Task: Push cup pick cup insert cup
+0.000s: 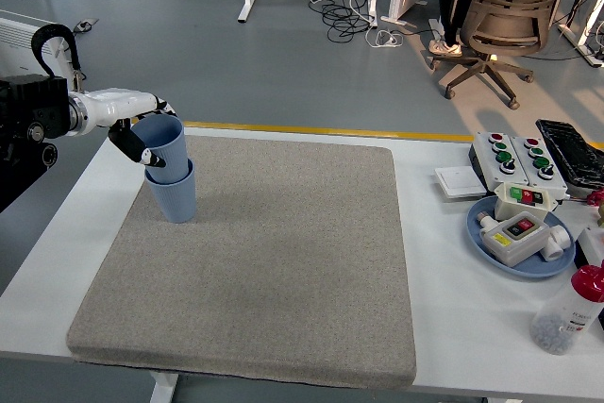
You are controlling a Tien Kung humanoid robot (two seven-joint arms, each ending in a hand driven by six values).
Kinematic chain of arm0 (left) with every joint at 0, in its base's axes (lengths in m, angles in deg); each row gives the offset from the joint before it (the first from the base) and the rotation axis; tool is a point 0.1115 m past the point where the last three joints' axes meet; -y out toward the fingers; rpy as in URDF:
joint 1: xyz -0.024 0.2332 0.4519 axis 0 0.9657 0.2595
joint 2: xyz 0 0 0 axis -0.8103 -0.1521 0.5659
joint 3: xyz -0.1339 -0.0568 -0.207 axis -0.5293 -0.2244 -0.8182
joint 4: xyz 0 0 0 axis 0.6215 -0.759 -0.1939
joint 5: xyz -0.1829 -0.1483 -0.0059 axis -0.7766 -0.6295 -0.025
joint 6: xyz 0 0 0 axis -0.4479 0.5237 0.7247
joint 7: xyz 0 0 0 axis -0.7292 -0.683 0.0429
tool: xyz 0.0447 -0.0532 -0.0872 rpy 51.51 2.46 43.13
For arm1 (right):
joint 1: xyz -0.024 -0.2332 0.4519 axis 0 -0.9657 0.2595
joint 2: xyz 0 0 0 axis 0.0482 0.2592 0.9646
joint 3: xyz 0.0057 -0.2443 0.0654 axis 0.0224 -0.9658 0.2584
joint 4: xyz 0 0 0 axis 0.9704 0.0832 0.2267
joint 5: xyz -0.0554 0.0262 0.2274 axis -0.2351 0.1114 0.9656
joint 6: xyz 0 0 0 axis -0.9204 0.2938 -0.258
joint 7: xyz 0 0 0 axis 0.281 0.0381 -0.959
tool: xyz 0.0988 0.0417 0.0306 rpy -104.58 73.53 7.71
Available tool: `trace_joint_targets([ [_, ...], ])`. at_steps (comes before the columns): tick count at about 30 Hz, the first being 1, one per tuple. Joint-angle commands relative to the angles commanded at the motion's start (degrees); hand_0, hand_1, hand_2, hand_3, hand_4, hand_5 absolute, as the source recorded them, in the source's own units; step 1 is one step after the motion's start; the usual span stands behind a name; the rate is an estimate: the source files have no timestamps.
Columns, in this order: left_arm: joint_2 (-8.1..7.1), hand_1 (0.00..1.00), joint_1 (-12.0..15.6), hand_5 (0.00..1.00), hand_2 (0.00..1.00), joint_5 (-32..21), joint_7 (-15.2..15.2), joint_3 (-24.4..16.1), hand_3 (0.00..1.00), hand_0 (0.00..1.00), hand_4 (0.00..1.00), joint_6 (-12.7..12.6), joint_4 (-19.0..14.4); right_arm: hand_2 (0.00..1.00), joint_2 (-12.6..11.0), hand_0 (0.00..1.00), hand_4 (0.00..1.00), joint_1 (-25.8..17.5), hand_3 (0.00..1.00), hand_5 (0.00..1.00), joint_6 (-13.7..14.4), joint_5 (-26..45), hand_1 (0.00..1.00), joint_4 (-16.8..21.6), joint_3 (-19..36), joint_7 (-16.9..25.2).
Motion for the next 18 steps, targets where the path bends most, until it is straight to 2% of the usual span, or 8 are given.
trace_joint_targets([
  [3,0.25,0.849,0.32,0.491,0.944,-0.93,0.74,0.88,0.871,0.758,0.96,-1.22,0.66,0.62,0.02,0.665,0.112,0.01,0.572,0.484,0.0,-0.01,0.606,-0.02,0.01,0.05],
  [4,0.27,0.998,0.36,0.549,0.998,-1.03,0.78,0.94,0.998,0.998,0.998,-1.31,0.73,0.62,0.03,0.665,0.112,0.02,0.571,0.485,0.0,-0.01,0.606,-0.02,0.02,0.06],
  [13,0.41,0.998,1.14,0.539,0.998,-5.16,0.74,1.92,0.998,0.998,0.998,-5.61,2.85,0.619,0.0,0.666,0.112,0.1,0.572,0.485,0.03,0.96,0.606,-0.06,-0.64,0.44],
  [17,0.19,0.998,1.95,0.54,0.998,-4.68,1.17,1.29,0.998,0.998,0.998,-11.23,2.46,0.619,0.02,0.666,0.11,0.11,0.572,0.485,0.05,1.06,0.607,-0.08,-0.7,0.5],
  [18,-0.05,0.998,2.3,0.54,0.998,-3.47,0.74,0.79,0.998,0.998,0.998,-13.51,1.47,0.619,0.02,0.666,0.11,0.08,0.572,0.485,0.07,1.23,0.607,-0.08,-0.79,0.55],
])
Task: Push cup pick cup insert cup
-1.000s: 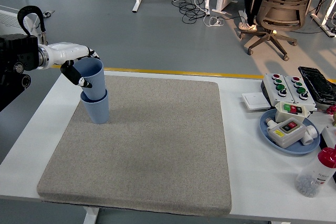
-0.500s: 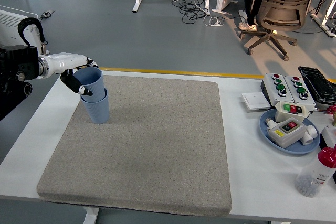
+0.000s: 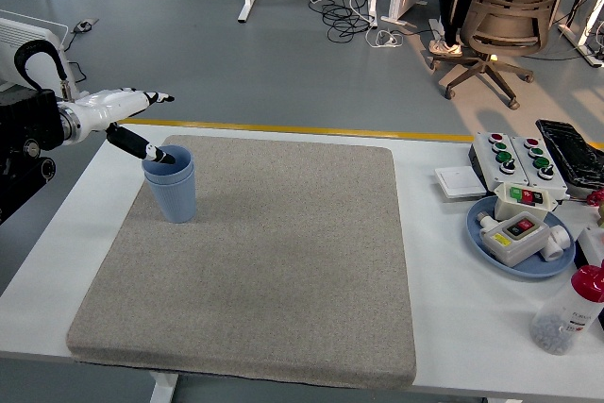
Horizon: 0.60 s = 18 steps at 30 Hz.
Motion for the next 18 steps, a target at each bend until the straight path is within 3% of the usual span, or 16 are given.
trace_joint_targets([
  [3,-1.49,0.998,1.85,0.54,0.998,4.58,-2.59,-3.61,0.998,0.998,0.998,-5.95,-4.11,0.619,-0.02,0.666,0.11,-0.01,0.572,0.485,0.01,0.07,0.607,-0.02,0.01,-0.01],
  [4,-1.96,0.779,2.44,0.546,0.79,5.49,-2.82,-5.29,0.714,0.786,0.719,-7.61,-5.82,0.619,-0.03,0.666,0.111,0.01,0.571,0.484,0.01,0.08,0.607,-0.02,-0.01,0.0],
  [5,-3.03,0.779,4.03,0.546,0.79,6.43,-2.55,-7.65,0.714,0.786,0.719,-9.29,-8.18,0.619,-0.1,0.666,0.111,0.07,0.571,0.484,0.03,0.59,0.607,-0.03,-0.38,0.13],
  [8,-4.29,0.779,6.38,0.546,0.79,7.71,-2.98,-12.65,0.714,0.786,0.719,-11.48,-13.0,0.619,-0.16,0.666,0.111,0.11,0.571,0.484,0.09,1.47,0.607,-0.08,-0.82,0.39],
  [10,-5.26,0.779,10.92,0.546,0.79,7.39,-4.27,-17.48,0.714,0.786,0.719,-15.04,-17.8,0.619,-0.19,0.666,0.111,0.13,0.571,0.484,0.1,2.38,0.607,-0.16,-1.15,0.66],
  [11,-5.29,0.586,13.01,0.613,0.59,6.38,-4.98,-19.71,0.535,0.495,0.587,-16.26,-20.04,0.619,-0.19,0.666,0.111,0.13,0.571,0.483,0.09,2.53,0.606,-0.19,-1.23,0.74],
  [15,-4.86,0.586,21.49,0.613,0.59,0.49,-8.26,-29.16,0.535,0.495,0.587,-19.69,-29.46,0.619,-0.17,0.666,0.111,0.07,0.571,0.483,0.02,2.43,0.606,-0.28,-1.14,0.83],
  [18,-4.51,0.571,28.51,0.644,0.577,-5.81,-10.73,-36.59,0.532,0.48,0.569,-20.53,-36.88,0.617,-0.18,0.666,0.112,0.03,0.571,0.482,0.03,2.47,0.606,-0.32,-1.2,0.9],
])
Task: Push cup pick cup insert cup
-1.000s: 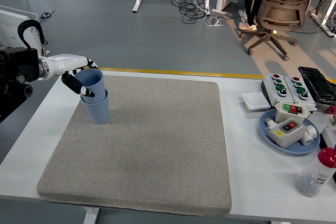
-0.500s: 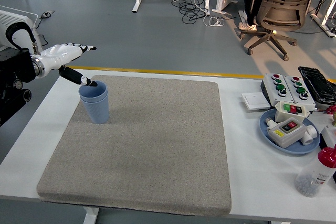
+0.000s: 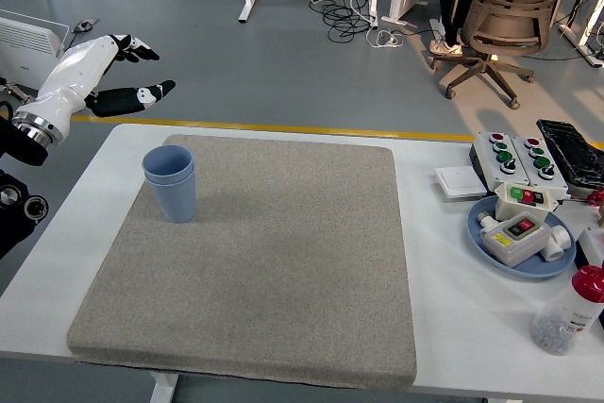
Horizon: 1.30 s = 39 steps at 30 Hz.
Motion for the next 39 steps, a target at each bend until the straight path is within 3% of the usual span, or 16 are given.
trace_joint_targets([
  [3,0.4,0.571,6.67,0.644,0.577,-6.41,-1.79,-6.68,0.532,0.48,0.569,0.52,-6.86,0.617,0.0,0.666,0.112,-0.14,0.571,0.482,0.02,0.2,0.606,-0.05,0.02,0.1],
  [4,0.8,0.571,9.25,0.644,0.577,-8.76,-1.95,-9.1,0.532,0.48,0.569,1.6,-9.45,0.617,0.0,0.666,0.112,-0.19,0.571,0.482,0.0,0.23,0.606,-0.09,0.04,0.15],
  [5,1.35,0.658,11.48,0.733,0.671,-10.99,-2.04,-10.94,0.599,0.594,0.584,2.77,-11.6,0.616,-0.01,0.666,0.112,-0.23,0.572,0.48,-0.05,0.21,0.605,-0.13,0.1,0.18],
  [8,2.87,0.658,18.37,0.733,0.671,-18.04,-2.5,-14.69,0.599,0.594,0.584,5.71,-16.54,0.616,-0.01,0.666,0.112,-0.29,0.572,0.48,-0.12,0.16,0.605,-0.21,0.26,0.3],
  [10,4.87,0.658,23.0,0.733,0.671,-22.89,-3.21,-16.81,0.599,0.594,0.584,8.42,-18.53,0.616,0.04,0.666,0.112,-0.34,0.572,0.48,-0.16,0.1,0.605,-0.28,0.41,0.39],
  [11,6.16,0.745,25.17,0.998,0.764,-25.12,-3.51,-17.87,0.691,0.697,0.636,9.92,-19.17,0.617,0.08,0.665,0.112,-0.35,0.571,0.48,-0.18,0.34,0.606,-0.31,0.36,0.51],
  [13,8.43,0.745,29.36,0.998,0.764,-30.19,-3.91,-19.35,0.691,0.697,0.636,12.48,-19.66,0.617,0.1,0.665,0.112,-0.33,0.571,0.48,-0.19,0.84,0.606,-0.35,0.13,0.72],
  [16,11.51,0.745,33.31,0.998,0.764,-35.78,-4.52,-20.61,0.691,0.697,0.636,15.37,-19.56,0.617,0.1,0.665,0.112,-0.18,0.571,0.48,-0.18,0.77,0.606,-0.36,0.28,0.87],
  [17,12.58,0.799,34.48,0.998,0.815,-36.49,-5.01,-21.02,0.748,0.767,0.656,16.79,-19.41,0.616,0.09,0.665,0.112,-0.08,0.571,0.48,-0.18,0.49,0.604,-0.36,0.51,0.87],
  [21,14.5,0.799,37.42,0.998,0.815,-37.5,-4.77,-21.29,0.748,0.767,0.656,18.57,-19.62,0.616,0.01,0.665,0.112,0.06,0.571,0.48,-0.22,-0.06,0.604,-0.36,1.02,0.9],
  [22,14.88,0.799,38.24,0.998,0.815,-38.43,-3.64,-20.84,0.748,0.767,0.656,17.77,-19.82,0.616,-0.04,0.665,0.112,0.1,0.571,0.48,-0.2,-0.01,0.604,-0.36,1.03,0.95],
  [23,15.18,0.847,38.78,0.998,0.875,-38.74,-2.64,-20.51,0.806,0.807,0.658,17.01,-19.89,0.616,-0.07,0.665,0.112,0.12,0.571,0.48,-0.18,-0.04,0.604,-0.36,1.08,0.97],
  [28,17.05,0.847,40.49,0.998,0.875,-40.55,1.68,-19.1,0.806,0.807,0.658,12.57,-19.23,0.616,-0.19,0.665,0.112,0.21,0.571,0.48,-0.13,-0.56,0.604,-0.36,1.42,0.91],
  [29,17.28,0.876,40.67,0.998,0.915,-40.83,1.98,-18.99,0.852,0.848,0.653,12.17,-19.14,0.614,-0.2,0.665,0.112,0.21,0.571,0.478,-0.11,-0.63,0.603,-0.36,1.49,0.92],
  [34,18.28,0.876,41.3,0.998,0.915,-43.91,2.98,-18.51,0.852,0.848,0.653,9.85,-18.19,0.614,-0.29,0.665,0.112,0.31,0.571,0.478,0.04,-0.7,0.603,-0.36,1.68,1.08],
  [39,18.4,0.881,41.1,0.998,0.923,-45.49,3.46,-18.46,0.861,0.851,0.643,9.3,-17.75,0.611,-0.37,0.665,0.111,0.35,0.569,0.477,0.14,-0.98,0.603,-0.36,1.94,1.14],
])
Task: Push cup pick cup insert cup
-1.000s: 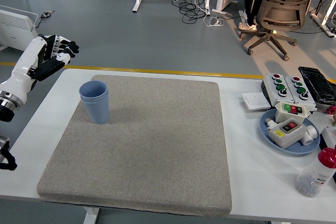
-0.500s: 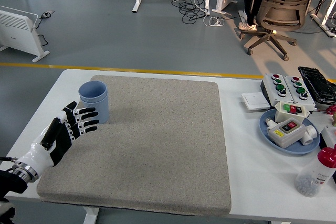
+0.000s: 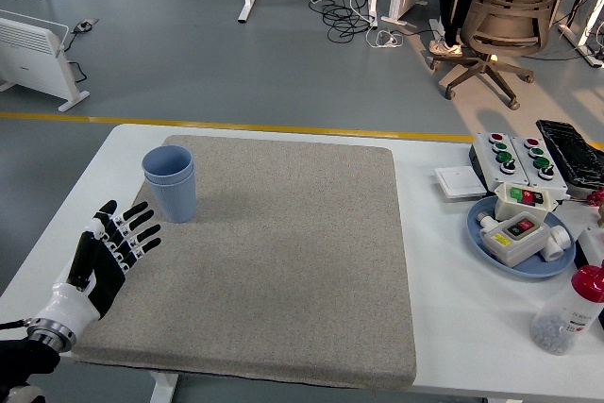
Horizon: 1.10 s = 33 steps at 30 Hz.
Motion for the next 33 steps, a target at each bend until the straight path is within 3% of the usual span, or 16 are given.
trace_joint_targets([
  [33,0.58,0.885,-0.66,0.998,0.938,-1.21,0.47,0.45,0.886,0.863,0.642,-1.3,1.44,0.608,-0.02,0.664,0.111,0.11,0.567,0.471,0.02,-0.32,0.6,0.0,0.78,-0.08],
])
